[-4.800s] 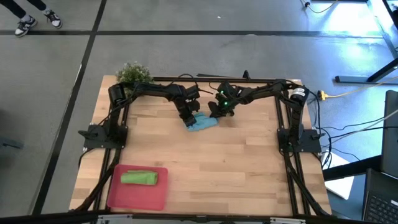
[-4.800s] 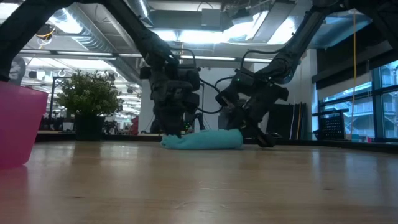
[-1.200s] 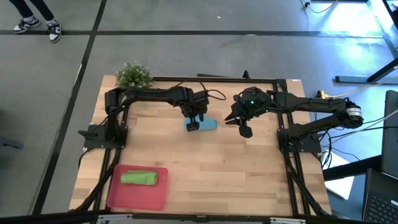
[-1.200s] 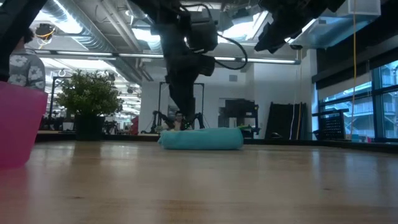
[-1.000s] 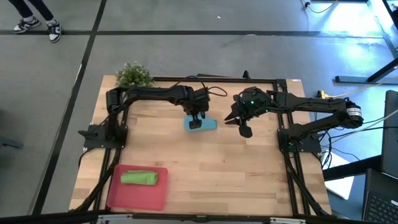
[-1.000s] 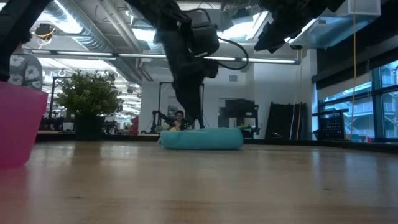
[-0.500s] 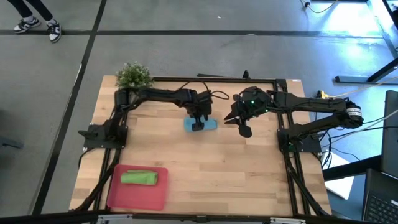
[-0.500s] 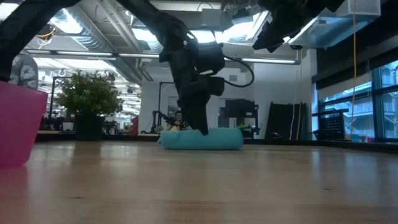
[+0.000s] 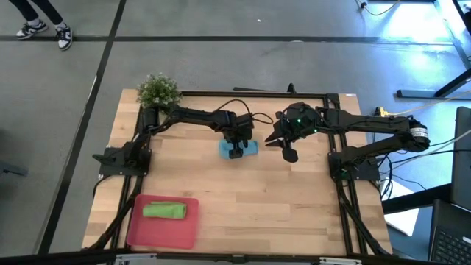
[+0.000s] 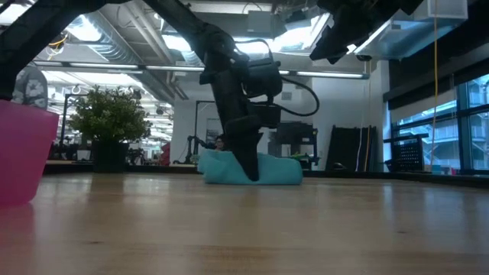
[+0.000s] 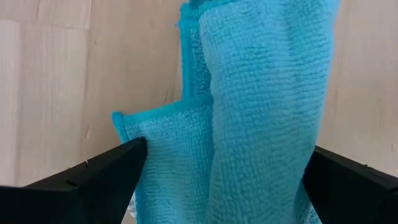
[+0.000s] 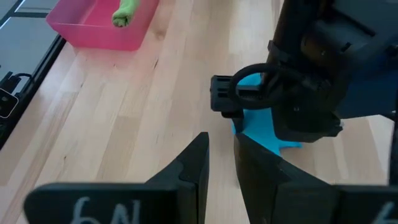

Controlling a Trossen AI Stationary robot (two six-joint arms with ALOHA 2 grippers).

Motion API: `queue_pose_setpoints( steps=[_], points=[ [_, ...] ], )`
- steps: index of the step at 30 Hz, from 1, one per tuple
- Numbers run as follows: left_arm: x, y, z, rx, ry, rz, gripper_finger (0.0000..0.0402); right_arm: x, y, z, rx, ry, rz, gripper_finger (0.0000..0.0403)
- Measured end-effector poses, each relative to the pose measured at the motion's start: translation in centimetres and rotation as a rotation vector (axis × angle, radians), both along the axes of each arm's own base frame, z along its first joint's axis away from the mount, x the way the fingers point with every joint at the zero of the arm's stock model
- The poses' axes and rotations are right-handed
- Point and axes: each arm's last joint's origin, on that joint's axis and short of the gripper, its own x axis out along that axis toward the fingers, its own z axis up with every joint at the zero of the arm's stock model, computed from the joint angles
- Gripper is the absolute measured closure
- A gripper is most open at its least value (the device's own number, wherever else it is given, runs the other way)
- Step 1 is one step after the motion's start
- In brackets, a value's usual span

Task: Roll microfiber towels into tight, uniform cylinder then place into a basket
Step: Put the folded microfiber blue towel into the bin

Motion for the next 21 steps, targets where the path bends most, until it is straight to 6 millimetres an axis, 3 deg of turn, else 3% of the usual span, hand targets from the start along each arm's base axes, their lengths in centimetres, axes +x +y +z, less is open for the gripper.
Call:
queue_pose_setpoints(
  steps=[21],
  points=[
    [0.00,-0.09,-0.01,0.000,-0.002,0.002,0.0012,0.01,-0.01,0.01,0.000,-0.001,0.000,0.0326]
  ],
)
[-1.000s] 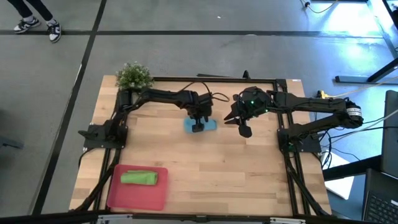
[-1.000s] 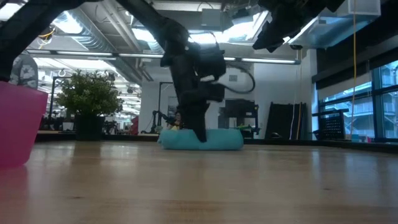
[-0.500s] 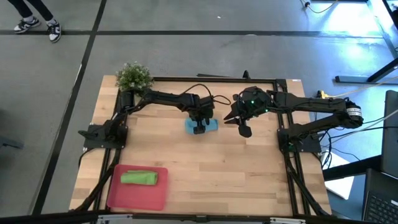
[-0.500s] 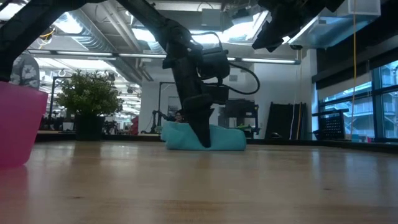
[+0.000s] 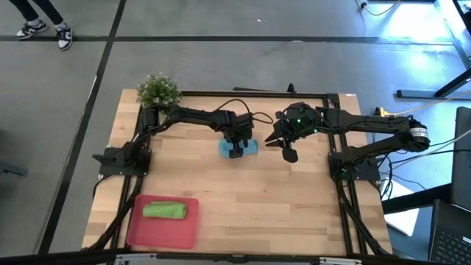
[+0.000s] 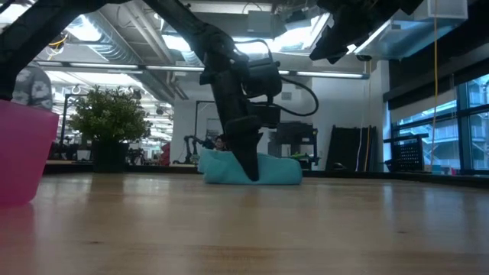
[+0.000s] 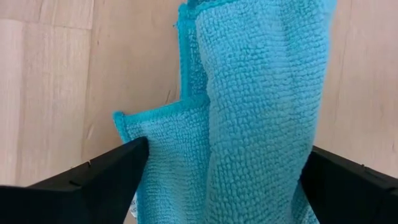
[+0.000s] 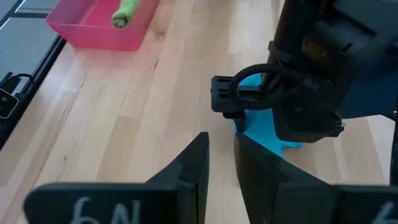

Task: Roll microfiber towels into tight, uniform cylinder then place into a basket
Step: Put the folded microfiber blue towel into the bin

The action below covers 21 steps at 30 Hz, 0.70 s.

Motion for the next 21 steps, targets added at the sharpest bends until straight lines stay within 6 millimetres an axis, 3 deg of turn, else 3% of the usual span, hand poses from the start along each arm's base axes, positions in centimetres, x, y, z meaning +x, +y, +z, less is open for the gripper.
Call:
queue_pose_setpoints(
  steps=[11,21],
  points=[
    [0.1,0.0,0.0,0.013,-0.005,0.001,0.0116,0.0,0.0,0.0,0.000,0.000,0.000,0.0326],
    [0.1,-1.2,-0.1,0.000,0.018,-0.056,0.0271,0.0,0.0,0.0,0.000,0.000,0.000,0.0326]
  ],
)
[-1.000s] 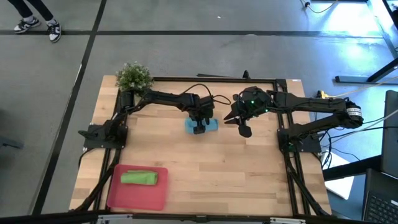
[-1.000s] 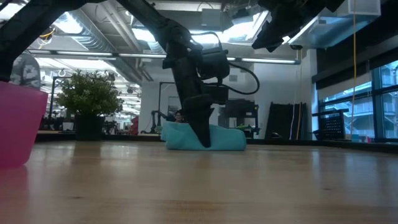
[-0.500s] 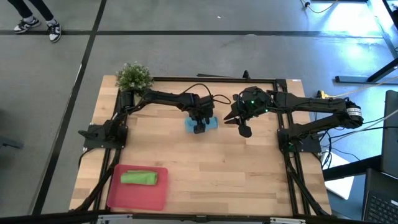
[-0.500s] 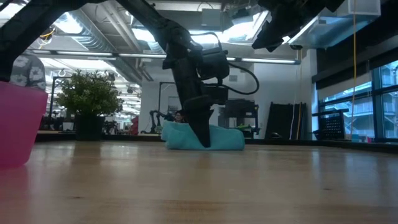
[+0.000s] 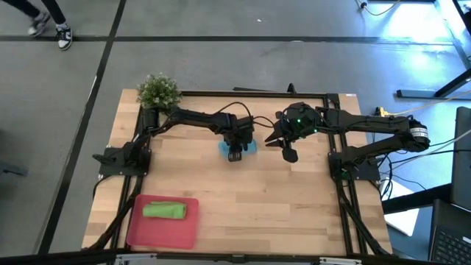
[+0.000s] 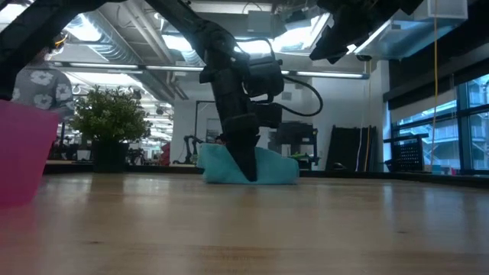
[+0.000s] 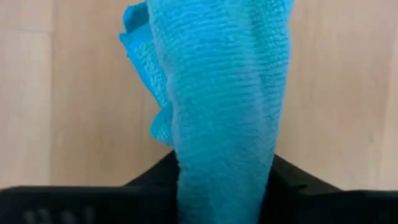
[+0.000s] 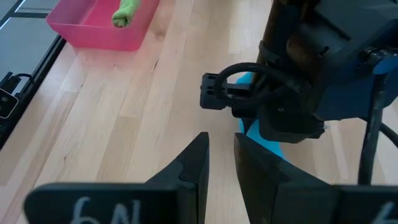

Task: Roll microfiber towels into tight, uniform cylinder then place into a basket
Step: Put the folded microfiber blue towel into the bin

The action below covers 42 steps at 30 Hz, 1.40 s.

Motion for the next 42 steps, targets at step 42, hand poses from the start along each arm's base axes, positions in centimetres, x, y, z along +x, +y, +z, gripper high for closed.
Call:
queue_pose_setpoints(
  steps=[42],
  points=[
    [-13.3,-15.1,19.1,-0.190,0.029,0.161,0.0395,0.2,0.2,0.3,0.037,-0.038,0.025,0.0326]
  ],
)
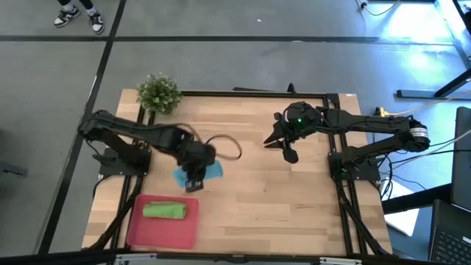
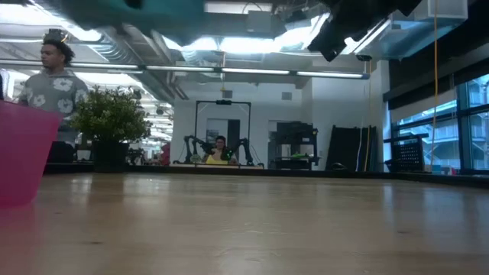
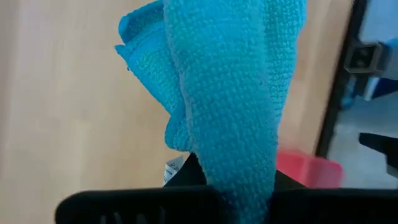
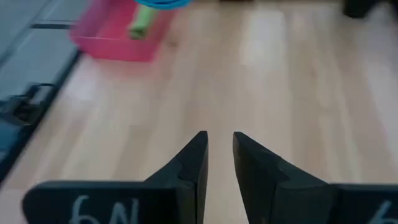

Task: Roll microfiber towels into tight, uniform cylinder then place into a basket
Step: Put the folded microfiber blue towel into the bin

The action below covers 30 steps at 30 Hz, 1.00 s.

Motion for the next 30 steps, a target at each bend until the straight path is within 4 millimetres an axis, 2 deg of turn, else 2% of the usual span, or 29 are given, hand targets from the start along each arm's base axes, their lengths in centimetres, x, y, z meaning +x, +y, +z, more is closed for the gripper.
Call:
queue_pose_setpoints(
  steps=[7,16,23,30],
  points=[
    [-3.6,-5.8,-0.8,-0.036,0.060,-0.078,0.0395,0.5,0.7,0.8,0.055,-0.109,0.156,0.0326],
    [-7.9,-12.8,-6.0,-0.096,0.105,-0.187,0.0395,0.6,1.7,0.9,0.054,-0.124,0.199,0.0326],
    [-9.6,-15.1,-11.1,-0.154,0.043,-0.214,0.0395,0.7,2.2,0.9,0.053,-0.127,0.217,0.0326],
    [-10.8,-15.2,-15.1,-0.140,0.060,-0.250,0.0395,0.7,2.3,0.9,0.053,-0.127,0.219,0.0326]
  ],
)
